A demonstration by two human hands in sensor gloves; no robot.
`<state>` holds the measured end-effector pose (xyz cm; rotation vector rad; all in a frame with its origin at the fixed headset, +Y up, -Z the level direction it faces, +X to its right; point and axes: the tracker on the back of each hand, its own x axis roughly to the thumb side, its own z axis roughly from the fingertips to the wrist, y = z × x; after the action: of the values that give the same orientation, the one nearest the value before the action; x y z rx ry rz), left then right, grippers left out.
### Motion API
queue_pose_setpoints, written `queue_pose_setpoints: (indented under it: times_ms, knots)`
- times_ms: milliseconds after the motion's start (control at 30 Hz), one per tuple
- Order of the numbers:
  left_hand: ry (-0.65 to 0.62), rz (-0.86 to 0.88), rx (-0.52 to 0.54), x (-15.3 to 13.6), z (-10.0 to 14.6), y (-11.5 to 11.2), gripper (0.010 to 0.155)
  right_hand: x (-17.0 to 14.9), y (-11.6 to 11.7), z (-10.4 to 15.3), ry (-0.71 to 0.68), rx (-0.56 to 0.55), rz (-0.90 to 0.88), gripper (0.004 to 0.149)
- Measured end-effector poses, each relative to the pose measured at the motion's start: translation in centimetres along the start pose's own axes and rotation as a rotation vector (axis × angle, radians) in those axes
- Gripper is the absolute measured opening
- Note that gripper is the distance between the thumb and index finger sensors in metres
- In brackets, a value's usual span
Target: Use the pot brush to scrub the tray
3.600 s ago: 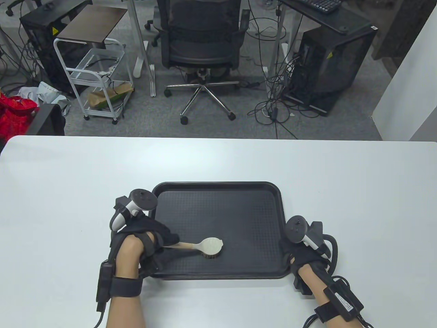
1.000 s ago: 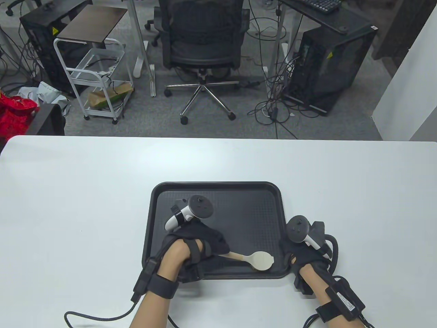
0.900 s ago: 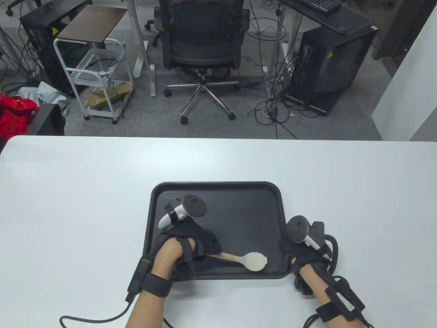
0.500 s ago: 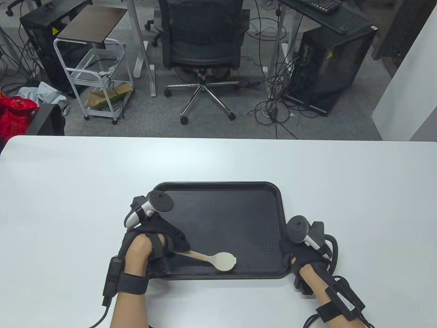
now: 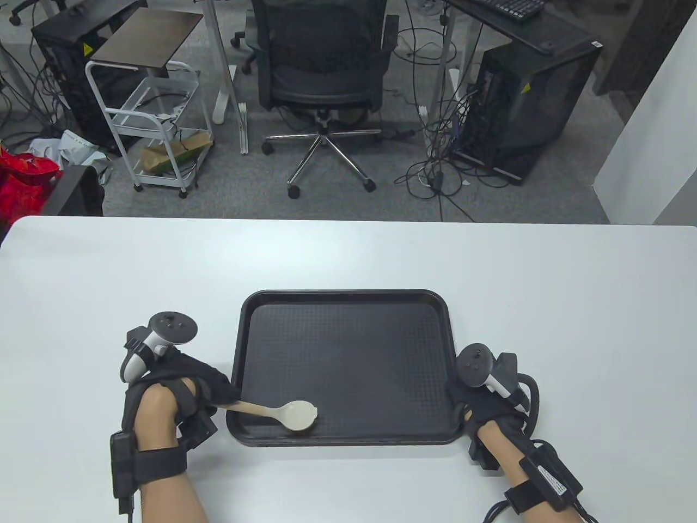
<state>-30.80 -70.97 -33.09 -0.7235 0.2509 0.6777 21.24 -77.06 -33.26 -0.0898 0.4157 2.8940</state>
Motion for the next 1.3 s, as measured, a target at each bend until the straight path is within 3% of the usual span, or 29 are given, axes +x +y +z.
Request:
queue_pose_setpoints:
  times_ms: [333, 467, 700, 800, 900, 1033, 1133, 1300]
  knots:
    - [0.054, 0.157, 0.072, -5.6, 1.5, 2.6, 0.047, 0.0, 0.0, 0.0, -0.001, 0.003, -0.005, 0.061]
    - [0.06, 0.171, 0.112, -6.0, 2.3, 3.3, 0.048, 0.0, 0.0, 0.0, -0.002, 0.005, -0.006, 0.061]
    - [-0.155, 0.269, 0.105, -4.5, 0.8, 3.1, 0.058, 0.0, 0.0, 0.0, -0.001, 0.003, -0.002, 0.061]
    - [-0.235, 0.301, 0.052, -1.7, -0.2, 1.9, 0.064, 0.0, 0.0, 0.0, -0.001, 0.004, -0.002, 0.061]
    - [-0.268, 0.219, 0.029, 2.9, -0.8, 0.2, 0.068, 0.0, 0.0, 0.0, -0.001, 0.003, -0.002, 0.061]
    - [-0.322, 0.137, 0.002, 10.0, -2.1, -3.6, 0.07, 0.0, 0.0, 0.0, 0.0, 0.002, -0.001, 0.061]
    - [-0.364, 0.115, 0.032, 13.8, -2.9, -6.1, 0.067, 0.0, 0.0, 0.0, 0.0, 0.001, 0.0, 0.061]
    - [-0.31, 0.087, 0.114, 18.2, -4.4, -9.9, 0.065, 0.0, 0.0, 0.0, -0.001, 0.003, -0.004, 0.061]
